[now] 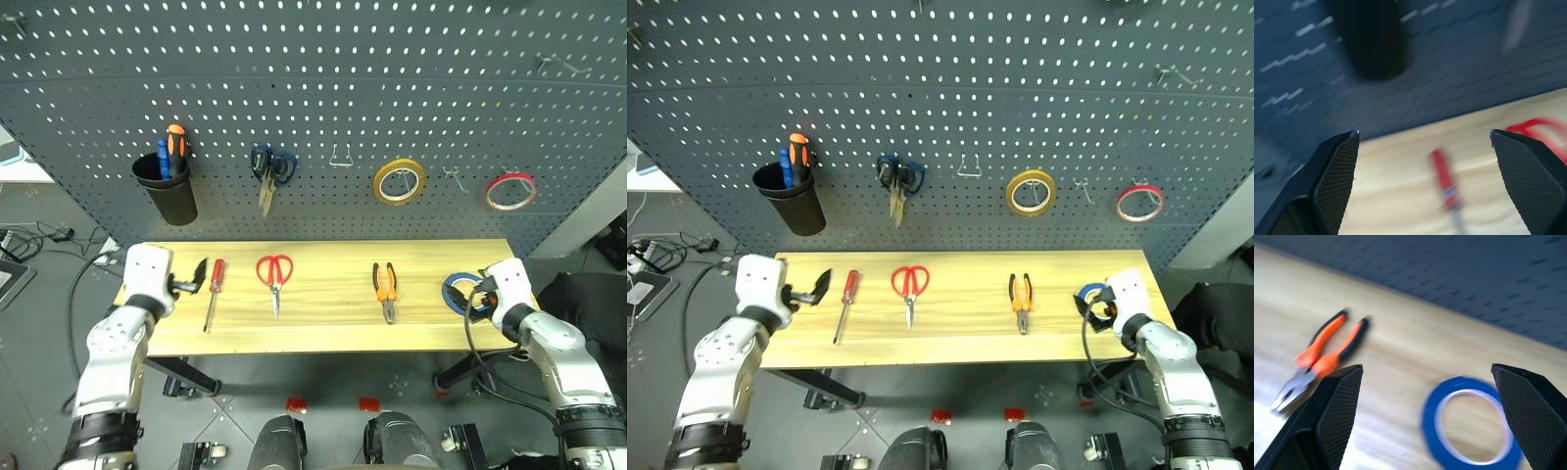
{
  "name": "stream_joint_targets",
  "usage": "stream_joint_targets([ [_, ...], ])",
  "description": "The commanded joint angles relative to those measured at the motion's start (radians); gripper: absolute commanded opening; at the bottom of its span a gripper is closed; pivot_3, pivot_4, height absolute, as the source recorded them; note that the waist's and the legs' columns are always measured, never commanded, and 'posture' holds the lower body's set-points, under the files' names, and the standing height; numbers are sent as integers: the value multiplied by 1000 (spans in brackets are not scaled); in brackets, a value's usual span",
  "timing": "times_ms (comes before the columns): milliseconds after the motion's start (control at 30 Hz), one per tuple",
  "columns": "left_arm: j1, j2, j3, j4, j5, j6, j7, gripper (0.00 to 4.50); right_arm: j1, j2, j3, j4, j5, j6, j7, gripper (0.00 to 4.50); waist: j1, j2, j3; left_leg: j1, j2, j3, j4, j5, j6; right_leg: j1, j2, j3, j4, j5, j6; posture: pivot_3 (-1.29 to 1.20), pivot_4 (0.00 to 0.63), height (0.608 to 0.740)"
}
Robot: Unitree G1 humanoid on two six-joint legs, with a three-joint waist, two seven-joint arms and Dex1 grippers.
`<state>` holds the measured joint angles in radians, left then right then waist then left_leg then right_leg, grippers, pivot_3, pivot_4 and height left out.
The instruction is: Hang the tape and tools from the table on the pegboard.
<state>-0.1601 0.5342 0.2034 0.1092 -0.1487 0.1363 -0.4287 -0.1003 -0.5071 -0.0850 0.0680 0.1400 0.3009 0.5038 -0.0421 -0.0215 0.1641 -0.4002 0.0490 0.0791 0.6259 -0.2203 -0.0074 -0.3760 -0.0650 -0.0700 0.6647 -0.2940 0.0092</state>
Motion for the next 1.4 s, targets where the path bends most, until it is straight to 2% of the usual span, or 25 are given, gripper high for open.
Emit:
stream_joint_targets([
  [33,-81,39,-88,-46,-14,13,-142,4487,-31,-26,48,-84,-35,139,-7,4500,1,-1,17,0,0,1,0,0,0,-1,0,1,0,0,0,-150,233,740],
  [133,-148,40,-143,-28,-22,17,-225,4487,-55,-29,66,-89,-50,185,-14,4500,-1,-2,36,-2,0,4,0,0,1,-4,0,3,0,1,-1,-157,255,740],
  [167,-176,36,-165,-26,-29,25,-258,4487,-68,-29,72,-91,-52,205,-13,4500,-3,-3,47,-3,0,5,0,0,1,-5,0,4,0,1,-1,-172,289,740],
  [233,-252,2,-237,-16,-39,38,-339,4487,-117,-34,97,-45,-80,218,-15,4500,-7,-4,71,-2,0,5,0,-1,1,-4,0,4,0,1,0,-182,314,740],
  [400,-339,-76,-357,-12,-51,48,-473,4487,-231,-47,122,98,-113,235,-9,4500,-15,-4,114,-14,-1,5,3,1,-1,-14,0,4,0,1,2,-198,360,740],
  [600,-386,-158,-466,8,-37,33,-561,4487,-412,-54,149,402,-164,234,-8,4500,-23,-4,157,-17,-1,8,3,1,-1,-17,-1,4,0,-1,5,-214,385,740],
  [767,-400,-179,-485,24,-19,1,-576,4487,-496,-65,171,555,-176,254,58,4500,-34,-5,165,-18,-2,9,3,1,-1,-19,-3,4,0,-1,5,-217,379,740],
  [867,-406,-190,-479,28,-21,-3,-572,4500,-522,-72,193,610,-183,266,104,3873,-39,-5,165,-17,-2,9,3,0,-1,-18,-4,3,1,-1,6,-219,376,740],
  [1000,-397,-199,-472,33,-16,-58,-566,4500,-534,-66,227,639,-194,261,150,2530,-41,-5,165,-17,-2,8,4,0,-1,-16,-5,2,0,0,7,-222,357,740],
  [1167,-388,-198,-455,24,-50,-75,-584,4500,-523,-43,248,630,-212,249,134,834,-43,-7,164,-16,-2,8,5,0,-1,-14,-5,1,0,1,8,-231,333,740],
  [1200,-386,-193,-448,8,-79,-37,-600,4500,-508,-47,249,606,-220,237,122,693,-43,-7,164,-16,-2,8,6,0,-1,-14,-5,1,0,1,9,-232,331,740],
  [1267,-382,-191,-434,-22,-124,24,-610,4500,-467,-61,231,517,-213,247,124,690,-42,-7,164,-16,-2,7,8,0,-1,-13,-5,1,1,1,9,-233,326,740],
  [1400,-380,-215,-410,-61,-136,30,-556,4500,-309,-122,166,162,-206,256,97,690,-37,-6,164,-17,-2,7,8,0,-1,-14,-5,0,1,1,10,-246,316,740],
])
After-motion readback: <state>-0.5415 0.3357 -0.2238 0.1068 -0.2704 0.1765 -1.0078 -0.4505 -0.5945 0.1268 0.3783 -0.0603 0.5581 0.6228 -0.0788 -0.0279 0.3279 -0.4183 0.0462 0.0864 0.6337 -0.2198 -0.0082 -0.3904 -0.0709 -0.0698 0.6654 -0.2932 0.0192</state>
